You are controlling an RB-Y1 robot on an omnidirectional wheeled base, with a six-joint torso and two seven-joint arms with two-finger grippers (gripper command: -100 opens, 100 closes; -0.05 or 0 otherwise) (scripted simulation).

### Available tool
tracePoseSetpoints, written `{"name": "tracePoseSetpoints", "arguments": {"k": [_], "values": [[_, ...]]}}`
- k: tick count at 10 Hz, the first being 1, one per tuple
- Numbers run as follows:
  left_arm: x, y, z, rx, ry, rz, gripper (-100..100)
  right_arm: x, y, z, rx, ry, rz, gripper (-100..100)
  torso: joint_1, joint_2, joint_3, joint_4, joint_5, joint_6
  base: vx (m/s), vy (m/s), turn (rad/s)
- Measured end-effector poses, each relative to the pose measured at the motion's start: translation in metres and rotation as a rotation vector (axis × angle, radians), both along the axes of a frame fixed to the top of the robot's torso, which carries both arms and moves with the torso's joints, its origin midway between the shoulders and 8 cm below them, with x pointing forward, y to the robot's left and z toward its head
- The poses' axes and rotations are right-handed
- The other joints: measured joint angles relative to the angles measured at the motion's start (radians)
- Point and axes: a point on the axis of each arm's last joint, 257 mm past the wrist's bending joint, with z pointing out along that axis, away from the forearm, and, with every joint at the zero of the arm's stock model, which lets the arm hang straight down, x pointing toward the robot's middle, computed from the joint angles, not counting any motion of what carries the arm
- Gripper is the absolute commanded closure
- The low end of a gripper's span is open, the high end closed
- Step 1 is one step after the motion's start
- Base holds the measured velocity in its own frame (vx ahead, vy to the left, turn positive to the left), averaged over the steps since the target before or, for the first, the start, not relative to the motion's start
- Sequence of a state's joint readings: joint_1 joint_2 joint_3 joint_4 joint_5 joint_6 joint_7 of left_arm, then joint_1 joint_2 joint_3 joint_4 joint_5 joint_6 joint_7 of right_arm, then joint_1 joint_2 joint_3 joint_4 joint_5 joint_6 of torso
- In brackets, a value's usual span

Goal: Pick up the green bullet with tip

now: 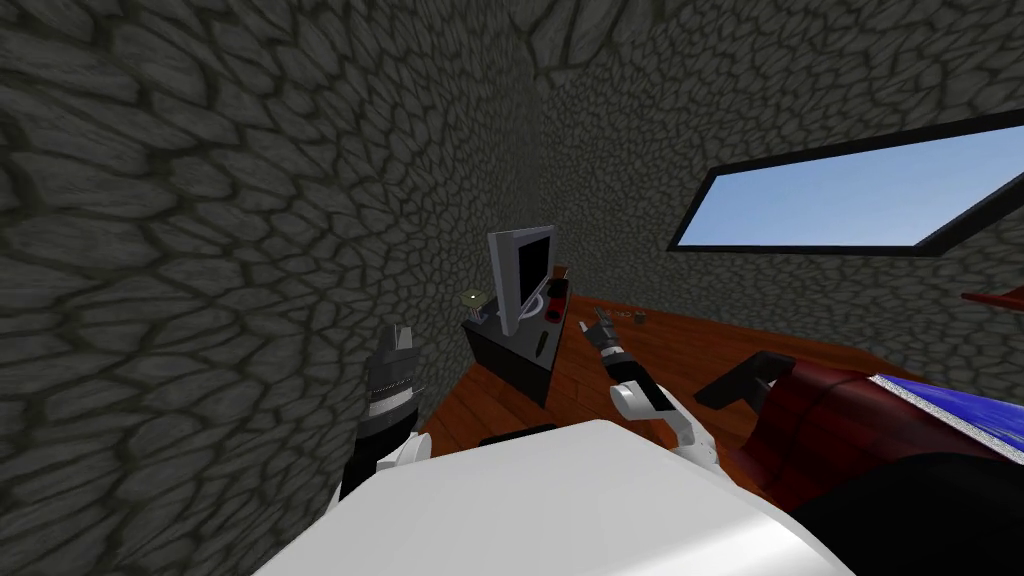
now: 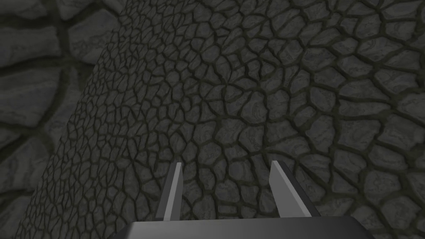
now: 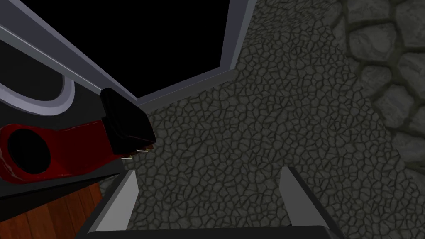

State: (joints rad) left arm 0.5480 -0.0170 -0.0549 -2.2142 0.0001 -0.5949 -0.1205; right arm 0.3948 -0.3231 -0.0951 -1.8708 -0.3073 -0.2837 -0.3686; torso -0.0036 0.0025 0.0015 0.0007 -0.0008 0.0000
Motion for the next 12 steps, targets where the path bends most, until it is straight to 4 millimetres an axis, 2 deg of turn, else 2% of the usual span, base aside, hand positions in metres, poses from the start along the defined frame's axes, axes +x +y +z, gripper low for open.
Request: {"name": "tracePoseSetpoints", "arguments": {"k": [3,5,7,12], "values": [[0.0,0.0,0.0,0.0,0.0,0.0,0,0.007,-0.023,-0.032,0.105,0.077,-0.016,-100,0.0,0.0,0.0,0.0,0.0,0.001,-0.055,-0.022,0.115],[0.0,0.0,0.0,0.0,0.0,0.0,0,0.012,-0.034,-0.047,0.162,0.107,-0.027,-100,0.001,-0.001,-0.001,0.0,0.0,0.0,-0.041,-0.012,0.185],[0.0,0.0,0.0,0.0,0.0,0.0,0,0.009,-0.058,-0.067,0.232,0.154,-0.05,-100,0.0,0.0,0.0,0.0,0.0,0.0,-0.055,-0.026,0.169],[0.0,0.0,0.0,0.0,0.0,0.0,0,0.014,-0.094,-0.108,0.42,0.234,-0.112,-100,0.0,-0.003,-0.001,0.0,0.0,0.0,-0.035,-0.017,0.142]]}}
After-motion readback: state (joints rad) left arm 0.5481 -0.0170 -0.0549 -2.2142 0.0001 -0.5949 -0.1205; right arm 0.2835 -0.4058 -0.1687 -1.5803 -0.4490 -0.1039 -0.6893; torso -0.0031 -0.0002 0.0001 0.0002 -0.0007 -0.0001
